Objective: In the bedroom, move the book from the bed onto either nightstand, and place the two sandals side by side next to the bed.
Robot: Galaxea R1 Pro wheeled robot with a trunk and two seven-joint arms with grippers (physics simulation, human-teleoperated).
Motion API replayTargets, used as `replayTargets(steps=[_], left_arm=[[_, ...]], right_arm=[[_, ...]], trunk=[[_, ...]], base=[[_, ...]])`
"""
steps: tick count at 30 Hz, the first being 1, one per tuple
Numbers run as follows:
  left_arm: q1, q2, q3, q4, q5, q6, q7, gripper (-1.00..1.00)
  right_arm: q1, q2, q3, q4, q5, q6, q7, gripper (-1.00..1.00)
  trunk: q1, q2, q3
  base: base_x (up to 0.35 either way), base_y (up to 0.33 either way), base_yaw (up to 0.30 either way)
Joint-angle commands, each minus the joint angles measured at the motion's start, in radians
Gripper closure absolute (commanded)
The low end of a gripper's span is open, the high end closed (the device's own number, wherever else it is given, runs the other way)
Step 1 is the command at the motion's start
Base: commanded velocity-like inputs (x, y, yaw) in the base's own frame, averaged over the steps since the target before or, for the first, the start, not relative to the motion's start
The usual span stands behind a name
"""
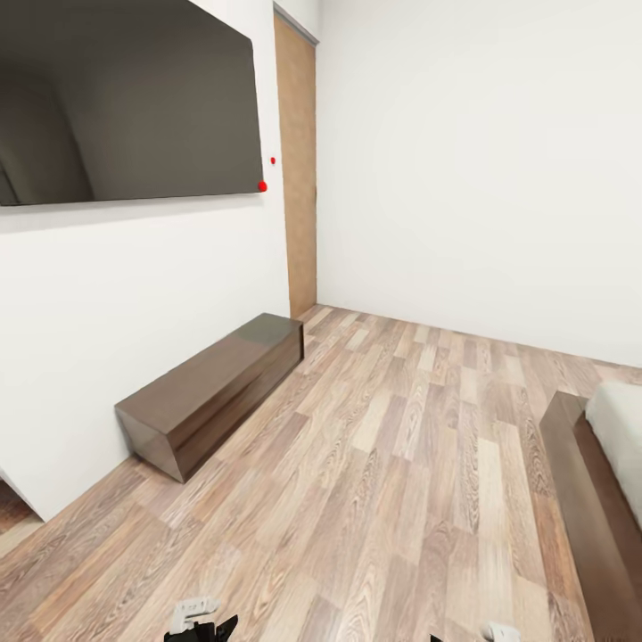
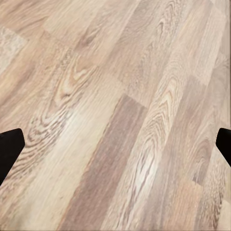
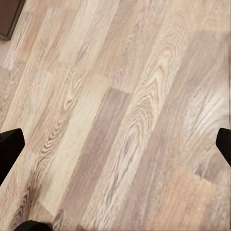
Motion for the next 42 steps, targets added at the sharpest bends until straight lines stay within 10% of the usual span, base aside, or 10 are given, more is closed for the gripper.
replayTargets(steps=[1, 42], left_arm=[[0.000, 0.000, 0.008, 0.001, -0.011, -0.005, -0.002, -1.00], [0.000, 0.000, 0.008, 0.001, -0.011, -0.005, -0.002, -1.00]], right_arm=[[-0.001, 0.000, -0.002, 0.002, -0.004, 0.000, 0.005, -1.00], [-0.001, 0.000, -0.001, 0.002, -0.004, 0.000, 0.005, -1.00]], trunk=[[0.000, 0.000, -0.001], [0.000, 0.000, -0.001]], base=[[0.000, 0.000, -0.208], [0.102, 0.000, -0.204]])
